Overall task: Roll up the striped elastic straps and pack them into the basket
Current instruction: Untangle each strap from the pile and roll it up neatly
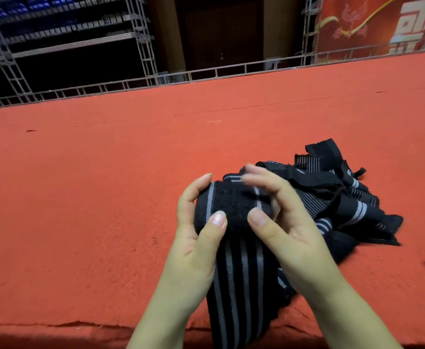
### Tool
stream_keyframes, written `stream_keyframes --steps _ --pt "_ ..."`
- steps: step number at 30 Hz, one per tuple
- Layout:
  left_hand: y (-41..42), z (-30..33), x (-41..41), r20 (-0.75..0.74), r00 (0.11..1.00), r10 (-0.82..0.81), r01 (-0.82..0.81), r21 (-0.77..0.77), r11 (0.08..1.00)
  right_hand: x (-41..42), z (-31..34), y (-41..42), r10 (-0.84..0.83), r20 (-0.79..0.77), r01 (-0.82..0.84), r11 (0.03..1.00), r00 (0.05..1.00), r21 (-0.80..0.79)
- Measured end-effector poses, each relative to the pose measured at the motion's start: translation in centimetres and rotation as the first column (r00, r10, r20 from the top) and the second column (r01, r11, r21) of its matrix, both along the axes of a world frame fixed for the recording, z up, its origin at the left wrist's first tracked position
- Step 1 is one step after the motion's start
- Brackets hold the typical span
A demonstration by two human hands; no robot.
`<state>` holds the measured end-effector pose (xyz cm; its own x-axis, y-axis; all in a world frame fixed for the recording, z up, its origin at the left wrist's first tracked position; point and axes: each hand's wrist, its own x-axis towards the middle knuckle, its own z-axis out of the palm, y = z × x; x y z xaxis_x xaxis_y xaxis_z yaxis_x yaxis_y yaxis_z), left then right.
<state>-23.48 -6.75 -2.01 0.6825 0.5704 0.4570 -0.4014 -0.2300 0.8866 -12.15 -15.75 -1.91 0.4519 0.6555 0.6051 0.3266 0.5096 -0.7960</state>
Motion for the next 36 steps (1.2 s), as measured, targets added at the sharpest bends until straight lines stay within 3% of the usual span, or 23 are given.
stream_keyframes --steps 4,8,14,19,22,25,32,36 --pt "-0.1 0.2 -0.2 -0.008 1.0 0.012 -0.011 0.079 0.997 0.0 -0.3 0.1 0.121 -0.233 -0.168 0.966 0.965 -0.197" --pt "0.2 0.0 -0.6 -0.059 0.997 -0.041 0.043 0.04 0.998 0.5 0.0 -0.2 0.189 -0.382 -0.278 0.941 0.905 -0.193" --pt "1.2 0.1 -0.4 -0.109 0.988 -0.105 0.091 -0.121 0.988 1.1 -0.3 -0.6 0.114 -0.269 -0.176 0.96 0.956 -0.218" --pt "1.2 0.1 -0.3 -0.159 0.974 -0.159 0.133 -0.16 0.978 1.4 0.0 -0.9 0.106 -0.323 -0.156 0.979 0.94 -0.131" --pt "1.0 -0.4 0.1 -0.178 0.983 -0.045 0.023 -0.123 0.992 1.6 0.2 -1.1 0.107 -0.171 -0.146 0.961 0.979 -0.234" --pt "0.9 -0.6 0.5 -0.125 0.991 0.05 -0.063 -0.104 0.993 1.4 0.0 -1.1 0.139 -0.163 -0.182 0.939 0.977 -0.291" --pt "1.2 -0.4 0.2 -0.083 0.996 0.042 -0.039 0.032 0.999 1.3 0.1 -1.2 0.101 -0.124 -0.132 0.952 0.987 -0.275" --pt "0.9 -0.5 0.3 -0.077 0.997 0.029 -0.032 -0.039 0.999 1.2 0.2 -1.3 0.04 -0.129 -0.065 0.978 0.991 -0.198"
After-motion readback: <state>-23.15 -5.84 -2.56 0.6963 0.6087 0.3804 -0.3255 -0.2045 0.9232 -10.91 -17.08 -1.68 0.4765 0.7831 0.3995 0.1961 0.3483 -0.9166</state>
